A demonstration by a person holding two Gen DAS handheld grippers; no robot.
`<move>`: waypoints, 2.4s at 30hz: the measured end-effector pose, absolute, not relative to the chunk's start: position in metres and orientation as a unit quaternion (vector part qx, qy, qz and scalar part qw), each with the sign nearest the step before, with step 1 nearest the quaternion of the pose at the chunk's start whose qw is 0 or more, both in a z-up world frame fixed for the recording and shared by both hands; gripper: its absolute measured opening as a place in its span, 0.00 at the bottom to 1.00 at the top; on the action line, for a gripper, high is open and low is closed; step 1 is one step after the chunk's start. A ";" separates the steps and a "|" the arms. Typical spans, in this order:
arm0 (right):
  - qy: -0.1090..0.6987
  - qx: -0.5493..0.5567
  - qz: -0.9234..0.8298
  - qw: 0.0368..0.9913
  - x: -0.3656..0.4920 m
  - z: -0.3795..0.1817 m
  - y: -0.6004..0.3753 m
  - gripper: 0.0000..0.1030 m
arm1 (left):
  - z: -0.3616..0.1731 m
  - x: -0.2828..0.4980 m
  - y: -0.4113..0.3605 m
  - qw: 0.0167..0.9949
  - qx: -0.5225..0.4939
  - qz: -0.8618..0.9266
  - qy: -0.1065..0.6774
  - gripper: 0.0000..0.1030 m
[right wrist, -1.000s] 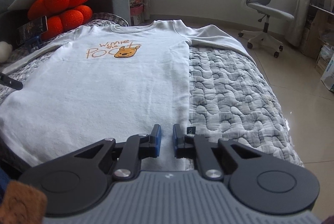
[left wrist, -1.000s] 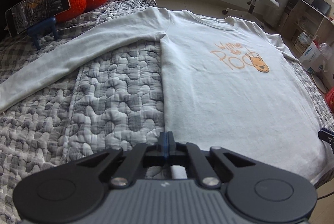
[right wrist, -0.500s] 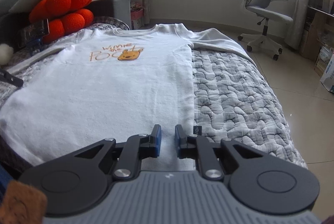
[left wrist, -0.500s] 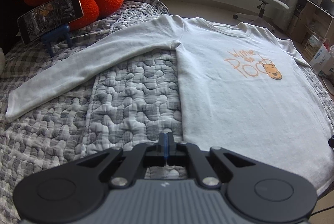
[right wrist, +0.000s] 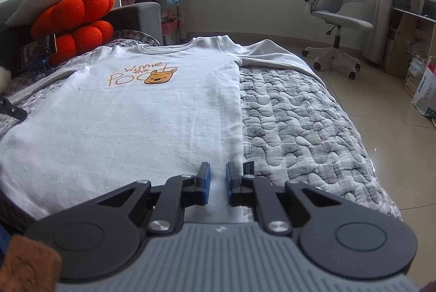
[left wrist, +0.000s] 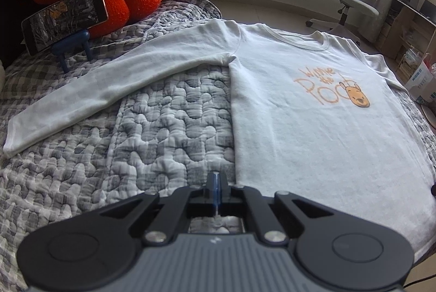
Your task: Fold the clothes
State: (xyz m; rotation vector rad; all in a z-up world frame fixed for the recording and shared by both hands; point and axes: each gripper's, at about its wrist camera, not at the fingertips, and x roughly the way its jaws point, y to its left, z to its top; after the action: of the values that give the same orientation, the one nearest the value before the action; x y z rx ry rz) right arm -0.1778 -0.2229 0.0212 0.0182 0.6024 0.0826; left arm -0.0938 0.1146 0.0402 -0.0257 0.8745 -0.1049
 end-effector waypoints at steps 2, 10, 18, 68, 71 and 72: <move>0.293 0.016 0.051 0.955 -0.177 0.023 -0.219 0.21 | 0.040 -0.093 0.112 0.904 -0.012 -0.054 0.423 0.01; 0.295 0.021 0.045 0.954 -0.163 0.018 -0.224 0.10 | 0.035 -0.092 0.099 0.904 0.019 -0.060 0.423 0.01; 0.289 0.069 0.051 0.953 -0.168 0.024 -0.247 0.11 | 0.041 -0.088 0.104 0.904 -0.002 -0.060 0.423 0.02; 0.303 0.142 0.091 0.938 -0.198 0.041 -0.289 0.17 | 0.046 -0.038 0.043 0.900 0.000 -0.007 0.435 0.06; 0.302 0.175 0.093 0.932 -0.192 0.049 -0.298 0.18 | 0.045 -0.029 0.042 0.900 -0.012 -0.001 0.436 0.06; 0.301 0.182 0.094 0.931 -0.191 0.052 -0.302 0.19 | 0.044 -0.026 0.041 0.900 -0.016 0.001 0.436 0.06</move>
State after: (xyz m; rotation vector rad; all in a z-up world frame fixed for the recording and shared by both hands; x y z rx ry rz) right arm -0.1906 -0.3020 0.0522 0.3716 0.6168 0.1925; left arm -0.0262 0.0410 0.0443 -0.0324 0.9032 0.0016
